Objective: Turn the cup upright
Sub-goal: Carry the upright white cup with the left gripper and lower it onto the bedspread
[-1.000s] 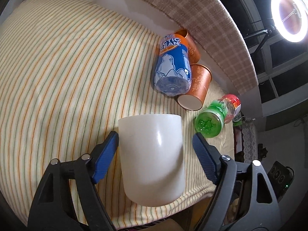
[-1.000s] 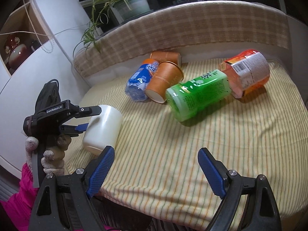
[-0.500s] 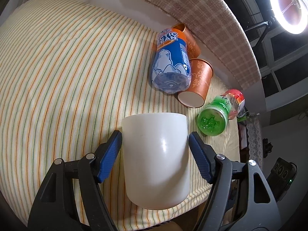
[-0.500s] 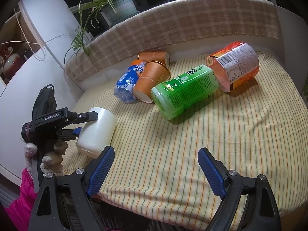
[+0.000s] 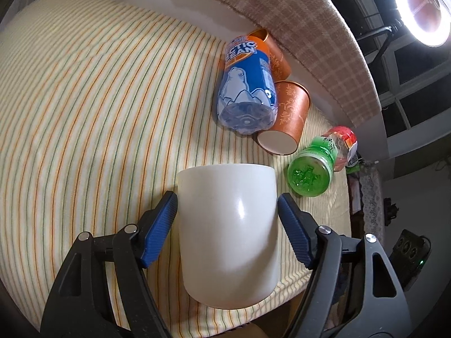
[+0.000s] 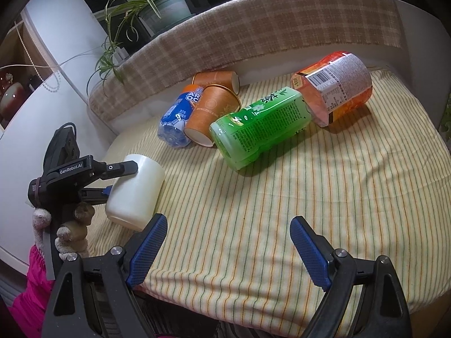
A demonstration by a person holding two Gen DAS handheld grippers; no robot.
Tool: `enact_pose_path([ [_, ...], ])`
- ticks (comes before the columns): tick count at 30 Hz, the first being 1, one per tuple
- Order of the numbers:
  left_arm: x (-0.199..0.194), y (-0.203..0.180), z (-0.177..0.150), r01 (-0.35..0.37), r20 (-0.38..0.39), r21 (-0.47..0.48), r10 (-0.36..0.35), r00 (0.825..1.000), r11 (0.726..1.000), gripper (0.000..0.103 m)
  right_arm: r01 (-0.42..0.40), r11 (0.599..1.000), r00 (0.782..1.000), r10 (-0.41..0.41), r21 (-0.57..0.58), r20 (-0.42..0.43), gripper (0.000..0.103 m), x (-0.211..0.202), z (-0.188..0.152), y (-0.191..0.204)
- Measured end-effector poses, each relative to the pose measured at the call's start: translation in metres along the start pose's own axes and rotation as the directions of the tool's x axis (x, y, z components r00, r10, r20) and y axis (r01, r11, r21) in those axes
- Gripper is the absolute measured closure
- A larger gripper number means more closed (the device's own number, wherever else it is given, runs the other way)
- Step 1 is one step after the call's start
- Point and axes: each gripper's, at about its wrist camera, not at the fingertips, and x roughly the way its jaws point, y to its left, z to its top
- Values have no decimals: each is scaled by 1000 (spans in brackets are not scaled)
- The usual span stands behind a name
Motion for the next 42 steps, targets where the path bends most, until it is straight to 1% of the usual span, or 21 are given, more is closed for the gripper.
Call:
enact_pose_path([
  [4,-12,-15,-6,-37,64,63,32,997,997,28,5,1000,1000,-5,6,3,13,-1,1,-3],
  [6,-19,-25,-10,-65,108,109,53,993,992,28,5,1000,1000,-5,10,3,12,-1,1,-4],
  [9,-26,-34,-13,-100,154,156,75,985,983,28,3,1000,1000,-3,16,1,13,0,1,-5],
  [14,-29,-45,-16,-157,207,211,113,972,965,29,-3,1000,1000,3,21,-6,12,3,0,-5],
  [19,-30,-56,-24,-228,270,267,155,950,936,29,1,999,1000,-1,33,-4,12,2,0,-9],
  [25,-28,-71,-34,-315,347,333,195,917,889,29,4,999,1000,-4,37,6,12,0,0,-9],
  [30,-26,-81,-45,-357,379,380,208,901,853,29,17,1000,1000,-18,25,16,12,-2,-1,-7],
  [33,-24,-83,-51,-365,382,397,210,900,842,29,25,1000,999,-26,18,24,12,-3,0,-6],
  [36,-21,-83,-54,-361,375,403,208,903,841,29,38,999,999,-38,5,33,12,-5,0,-4],
  [40,-20,-84,-59,-366,377,413,210,902,834,29,50,999,998,-50,-8,36,13,-5,0,-2],
  [42,-19,-84,-60,-362,374,415,207,904,835,29,49,999,998,-48,-6,35,12,-4,0,-3],
])
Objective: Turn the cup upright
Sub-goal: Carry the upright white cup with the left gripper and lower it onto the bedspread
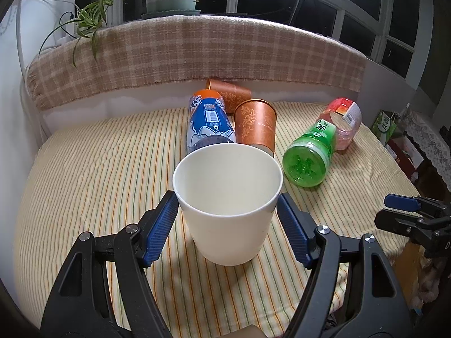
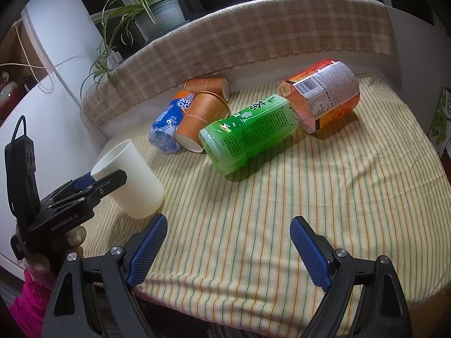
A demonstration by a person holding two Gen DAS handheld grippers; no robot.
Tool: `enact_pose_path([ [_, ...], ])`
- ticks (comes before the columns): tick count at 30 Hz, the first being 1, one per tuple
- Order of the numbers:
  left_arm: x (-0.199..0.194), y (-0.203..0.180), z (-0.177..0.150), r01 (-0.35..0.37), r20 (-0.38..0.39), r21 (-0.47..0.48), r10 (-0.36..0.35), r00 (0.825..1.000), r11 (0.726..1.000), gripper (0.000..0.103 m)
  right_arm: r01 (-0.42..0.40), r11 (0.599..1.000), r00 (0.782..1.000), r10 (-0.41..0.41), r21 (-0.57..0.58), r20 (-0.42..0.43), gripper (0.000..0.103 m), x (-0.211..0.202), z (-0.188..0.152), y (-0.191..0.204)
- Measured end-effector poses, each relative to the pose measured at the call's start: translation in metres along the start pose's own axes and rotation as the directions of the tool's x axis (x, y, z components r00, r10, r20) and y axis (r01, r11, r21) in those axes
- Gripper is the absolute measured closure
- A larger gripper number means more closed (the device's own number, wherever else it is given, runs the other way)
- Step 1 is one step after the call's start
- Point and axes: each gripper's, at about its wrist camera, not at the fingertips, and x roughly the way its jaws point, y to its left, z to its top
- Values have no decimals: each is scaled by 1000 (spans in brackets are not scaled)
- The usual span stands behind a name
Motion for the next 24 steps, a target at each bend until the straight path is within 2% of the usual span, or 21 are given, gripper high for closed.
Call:
enact_pose_path([
  [24,-19,0,-11,90,-30,-5,-90,995,996,27,4,1000,1000,-3,-31,23,12,-6,3,11],
])
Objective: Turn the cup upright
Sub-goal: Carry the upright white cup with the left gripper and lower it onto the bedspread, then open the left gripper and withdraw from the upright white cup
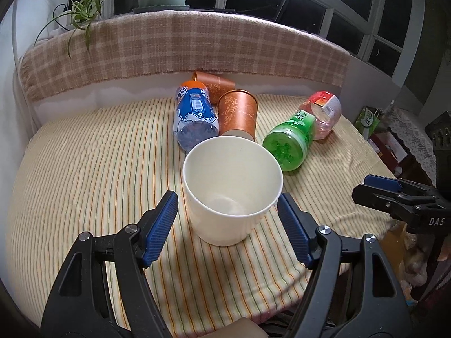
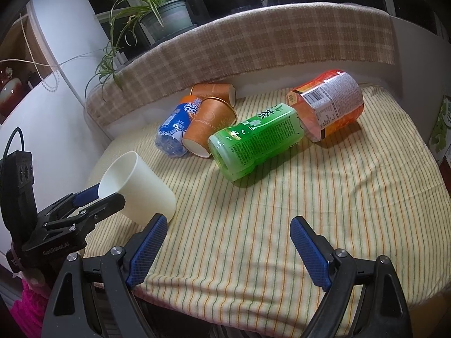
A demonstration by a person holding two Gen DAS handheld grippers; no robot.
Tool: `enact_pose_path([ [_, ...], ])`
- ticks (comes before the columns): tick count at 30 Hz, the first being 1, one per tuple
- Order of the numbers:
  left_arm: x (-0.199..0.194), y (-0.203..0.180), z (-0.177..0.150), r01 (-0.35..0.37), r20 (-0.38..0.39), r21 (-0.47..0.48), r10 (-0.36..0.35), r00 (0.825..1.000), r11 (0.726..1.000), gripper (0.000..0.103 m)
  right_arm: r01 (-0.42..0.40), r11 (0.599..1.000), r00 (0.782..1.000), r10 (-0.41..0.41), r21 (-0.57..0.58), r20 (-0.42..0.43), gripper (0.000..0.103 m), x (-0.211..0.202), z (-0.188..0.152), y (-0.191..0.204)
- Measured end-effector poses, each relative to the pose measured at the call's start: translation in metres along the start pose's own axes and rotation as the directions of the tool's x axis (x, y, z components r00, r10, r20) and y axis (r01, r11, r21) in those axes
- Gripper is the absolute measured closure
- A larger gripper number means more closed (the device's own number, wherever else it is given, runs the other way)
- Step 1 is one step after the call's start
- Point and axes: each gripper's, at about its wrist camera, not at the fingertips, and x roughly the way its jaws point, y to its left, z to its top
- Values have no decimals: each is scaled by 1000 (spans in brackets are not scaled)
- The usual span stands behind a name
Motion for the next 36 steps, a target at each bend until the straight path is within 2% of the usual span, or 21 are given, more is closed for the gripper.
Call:
enact_pose_path([
  [8,-19,7,-6,-8,25,-20,9,1000,1000,23,16,999,999,-15,-32,40,12,-9,2,9],
  [14,-44,13,-10,-44,91,-33,47,995,998,23,36,998,997,-32,-56,77,12,-15,5,17],
  [17,-59,16,-10,-72,142,-50,78,987,996,21,51,996,994,-44,-68,99,11,-17,6,21],
  [19,-71,17,-10,-91,189,-66,102,977,994,10,61,995,992,-52,-76,113,10,-19,6,24],
  [22,-87,18,-9,-132,265,-87,151,952,987,2,81,993,987,-67,-92,145,7,-23,6,28],
  [26,-101,20,-7,-179,329,-109,205,922,978,1,114,988,975,-91,-105,201,0,-30,7,34],
  [31,-108,20,-9,-210,352,-119,239,905,970,1,160,983,955,-131,-90,266,0,-37,7,36],
  [36,-111,16,-12,-242,370,-108,265,891,964,1,166,983,952,-139,-81,272,0,-38,8,34],
])
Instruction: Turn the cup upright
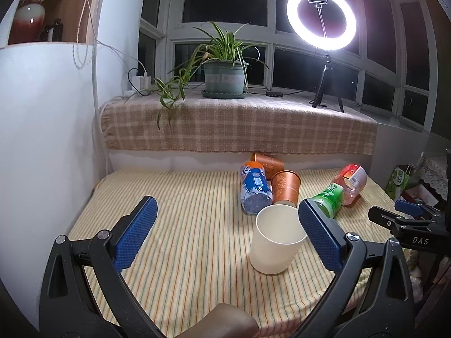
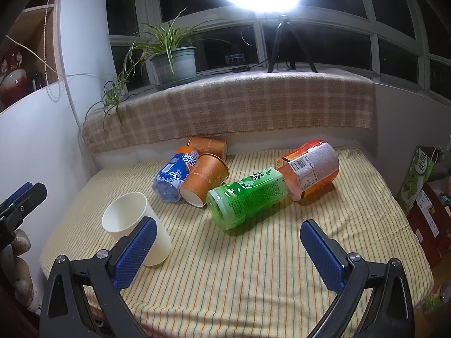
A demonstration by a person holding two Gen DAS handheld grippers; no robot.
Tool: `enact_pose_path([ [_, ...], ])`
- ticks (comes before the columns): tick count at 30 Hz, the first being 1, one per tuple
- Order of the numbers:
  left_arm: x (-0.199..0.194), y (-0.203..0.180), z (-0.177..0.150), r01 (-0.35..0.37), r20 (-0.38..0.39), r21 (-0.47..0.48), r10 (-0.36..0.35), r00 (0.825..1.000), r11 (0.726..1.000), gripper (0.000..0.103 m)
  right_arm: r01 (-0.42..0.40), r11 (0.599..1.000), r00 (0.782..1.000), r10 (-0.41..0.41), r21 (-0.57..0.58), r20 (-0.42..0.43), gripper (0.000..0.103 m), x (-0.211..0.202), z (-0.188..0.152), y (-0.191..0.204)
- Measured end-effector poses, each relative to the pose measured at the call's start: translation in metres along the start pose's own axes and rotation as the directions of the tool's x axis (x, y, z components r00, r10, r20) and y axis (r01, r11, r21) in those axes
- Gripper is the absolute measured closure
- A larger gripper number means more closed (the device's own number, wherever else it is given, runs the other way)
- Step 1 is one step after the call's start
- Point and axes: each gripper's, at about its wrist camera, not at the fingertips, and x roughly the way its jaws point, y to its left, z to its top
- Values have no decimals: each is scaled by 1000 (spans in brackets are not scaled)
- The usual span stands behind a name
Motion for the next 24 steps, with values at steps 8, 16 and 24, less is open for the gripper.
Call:
enact_pose_path([
  [8,-3,-1,0,-5,3,3,5,1000,1000,1,17,1000,1000,-17,-2,16,0,-3,-1,-1],
  [16,-2,0,1,-7,1,1,7,1000,1000,1,26,1000,1000,-26,1,18,0,0,-2,-2],
  [24,-1,3,1,-8,-1,0,8,1000,1000,0,33,999,999,-33,0,19,0,3,-1,-3],
])
